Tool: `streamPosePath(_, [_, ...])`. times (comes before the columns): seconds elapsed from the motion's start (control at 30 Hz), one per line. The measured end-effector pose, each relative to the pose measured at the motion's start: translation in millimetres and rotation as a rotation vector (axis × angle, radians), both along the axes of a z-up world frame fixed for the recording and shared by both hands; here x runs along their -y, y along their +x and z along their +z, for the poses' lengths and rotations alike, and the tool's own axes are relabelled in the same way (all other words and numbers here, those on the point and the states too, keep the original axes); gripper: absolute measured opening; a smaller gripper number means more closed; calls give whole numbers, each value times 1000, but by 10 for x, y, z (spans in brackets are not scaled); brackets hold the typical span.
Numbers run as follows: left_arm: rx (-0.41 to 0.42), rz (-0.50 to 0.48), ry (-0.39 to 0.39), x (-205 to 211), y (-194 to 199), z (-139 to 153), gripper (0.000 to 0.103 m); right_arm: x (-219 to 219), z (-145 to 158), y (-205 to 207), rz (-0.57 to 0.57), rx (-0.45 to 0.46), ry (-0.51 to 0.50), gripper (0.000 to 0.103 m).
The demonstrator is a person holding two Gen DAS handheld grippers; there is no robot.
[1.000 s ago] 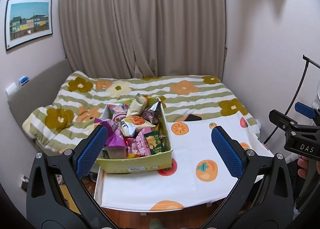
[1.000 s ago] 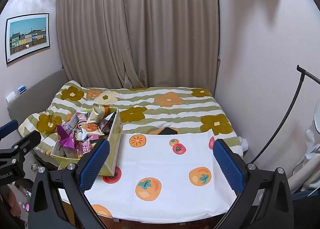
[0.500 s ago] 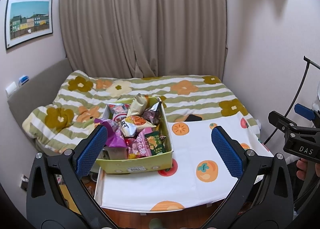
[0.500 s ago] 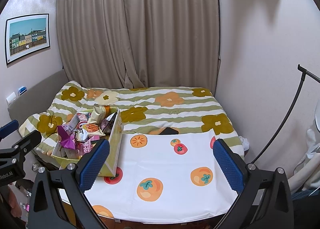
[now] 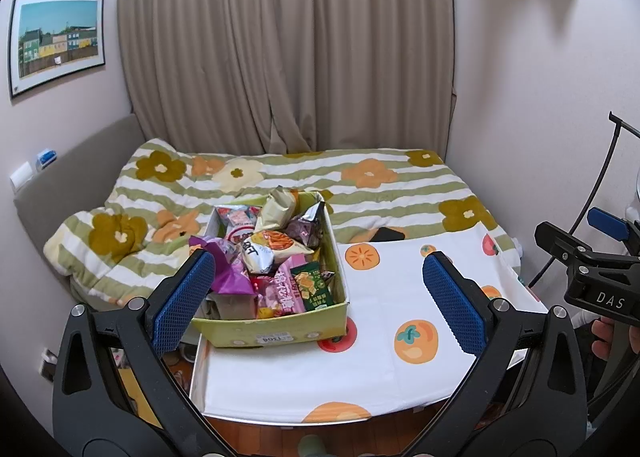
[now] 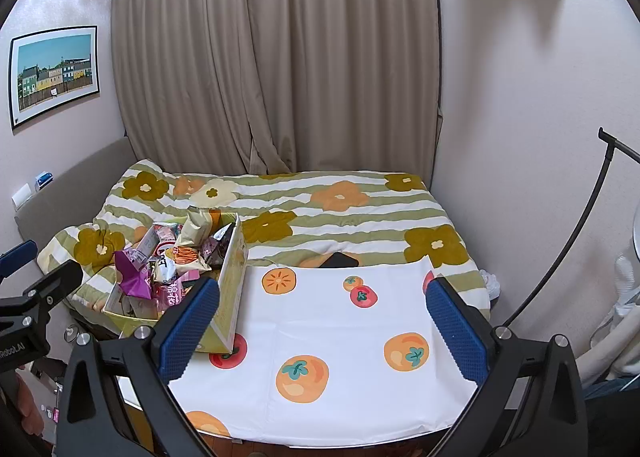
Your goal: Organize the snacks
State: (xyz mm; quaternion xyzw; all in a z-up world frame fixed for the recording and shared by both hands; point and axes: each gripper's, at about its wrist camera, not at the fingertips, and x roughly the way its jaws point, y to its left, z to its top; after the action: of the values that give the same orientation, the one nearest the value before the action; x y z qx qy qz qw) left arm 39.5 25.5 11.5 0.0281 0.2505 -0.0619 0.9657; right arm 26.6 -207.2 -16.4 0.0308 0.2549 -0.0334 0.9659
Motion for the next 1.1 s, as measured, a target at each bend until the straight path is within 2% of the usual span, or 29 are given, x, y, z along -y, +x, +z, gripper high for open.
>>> streamPosePath(1.1, [-1, 5, -3, -47, 52, -42, 103, -36, 5, 3, 0, -4, 3, 103])
